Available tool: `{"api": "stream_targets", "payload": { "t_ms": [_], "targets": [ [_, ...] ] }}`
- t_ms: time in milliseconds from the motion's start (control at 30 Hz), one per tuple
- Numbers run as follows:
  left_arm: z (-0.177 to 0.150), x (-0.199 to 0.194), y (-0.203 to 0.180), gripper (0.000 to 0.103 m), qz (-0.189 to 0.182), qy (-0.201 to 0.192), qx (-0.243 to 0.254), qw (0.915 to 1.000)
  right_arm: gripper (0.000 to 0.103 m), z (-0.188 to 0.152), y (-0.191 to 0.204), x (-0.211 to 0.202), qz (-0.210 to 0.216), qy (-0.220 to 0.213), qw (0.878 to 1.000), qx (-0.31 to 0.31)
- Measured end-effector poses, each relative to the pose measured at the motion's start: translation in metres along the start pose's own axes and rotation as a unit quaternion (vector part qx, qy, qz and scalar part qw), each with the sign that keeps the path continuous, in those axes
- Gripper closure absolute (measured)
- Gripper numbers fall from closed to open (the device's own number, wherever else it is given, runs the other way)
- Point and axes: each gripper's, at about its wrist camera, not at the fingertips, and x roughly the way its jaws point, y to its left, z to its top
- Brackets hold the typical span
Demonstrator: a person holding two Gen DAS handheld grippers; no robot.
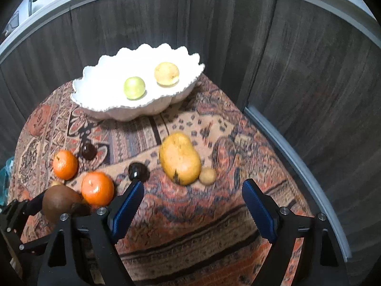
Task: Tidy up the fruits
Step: 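Grasp the brown kiwi with the left gripper while the right gripper grasps the mango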
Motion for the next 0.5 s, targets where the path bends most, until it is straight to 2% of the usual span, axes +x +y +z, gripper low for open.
{"api": "stream_targets", "payload": {
  "t_ms": [233, 500],
  "targets": [
    [0.025, -0.001, 0.0, 0.039, 0.01, -0.018, -0.004, 0.9998, 0.02, 0.021, -0.001, 0.019, 0.015, 0.0, 1.0, -0.003],
    [0.044, 0.01, 0.003, 0.039, 0.018, -0.019, -0.012, 0.9996, 0.031, 0.032, 0.002, 0.052, 0.028, 0.03, 0.999, -0.015]
  ]
}}
